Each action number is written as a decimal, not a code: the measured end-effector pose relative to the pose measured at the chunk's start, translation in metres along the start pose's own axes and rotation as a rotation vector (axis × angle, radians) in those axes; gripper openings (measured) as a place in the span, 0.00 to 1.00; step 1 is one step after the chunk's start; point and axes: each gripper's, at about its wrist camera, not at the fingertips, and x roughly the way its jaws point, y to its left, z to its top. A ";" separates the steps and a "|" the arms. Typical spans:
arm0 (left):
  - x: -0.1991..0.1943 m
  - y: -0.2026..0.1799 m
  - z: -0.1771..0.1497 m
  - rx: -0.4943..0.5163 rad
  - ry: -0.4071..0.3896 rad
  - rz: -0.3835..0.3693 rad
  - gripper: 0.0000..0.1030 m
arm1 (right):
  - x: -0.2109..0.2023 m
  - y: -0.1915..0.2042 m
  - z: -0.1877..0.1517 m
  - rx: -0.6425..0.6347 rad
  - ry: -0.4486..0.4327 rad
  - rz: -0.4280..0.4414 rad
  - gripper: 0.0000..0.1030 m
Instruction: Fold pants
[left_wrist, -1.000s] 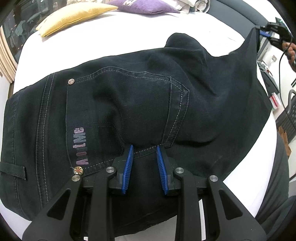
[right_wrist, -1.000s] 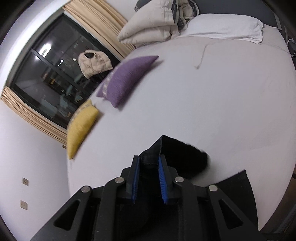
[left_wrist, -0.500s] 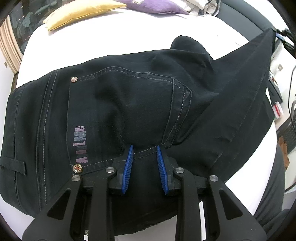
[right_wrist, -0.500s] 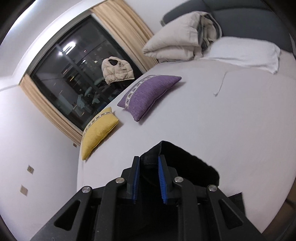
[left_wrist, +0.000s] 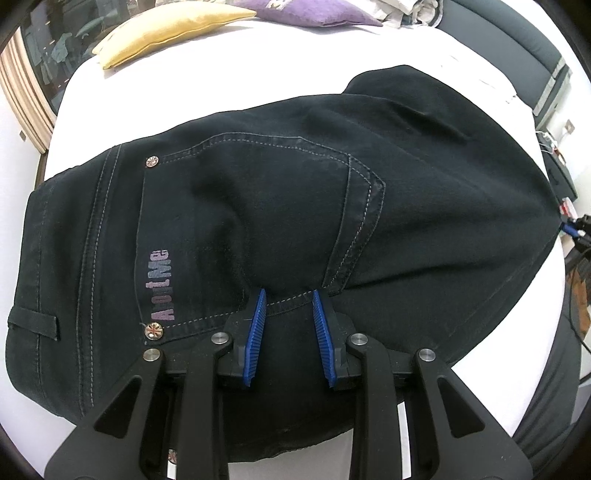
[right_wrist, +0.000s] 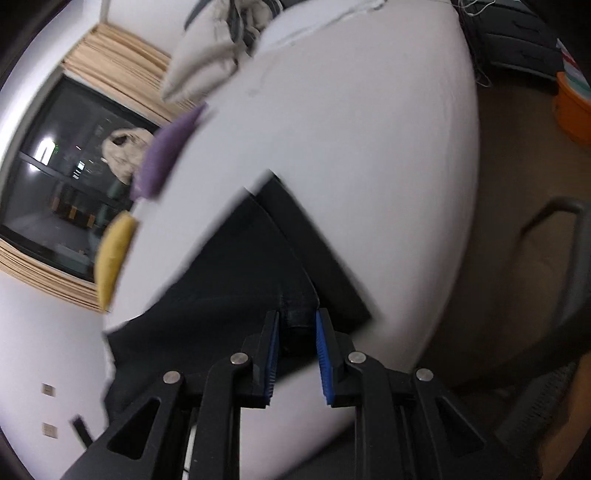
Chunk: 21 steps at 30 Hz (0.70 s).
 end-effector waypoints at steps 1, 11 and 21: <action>0.000 0.000 0.000 -0.003 -0.001 0.002 0.25 | 0.002 0.002 0.000 -0.015 0.003 -0.012 0.21; -0.002 -0.007 -0.002 -0.002 -0.003 0.022 0.25 | -0.011 0.015 0.006 -0.073 -0.015 -0.043 0.22; -0.002 -0.015 0.001 0.001 0.000 0.045 0.25 | -0.033 0.025 0.039 -0.173 -0.003 -0.135 0.47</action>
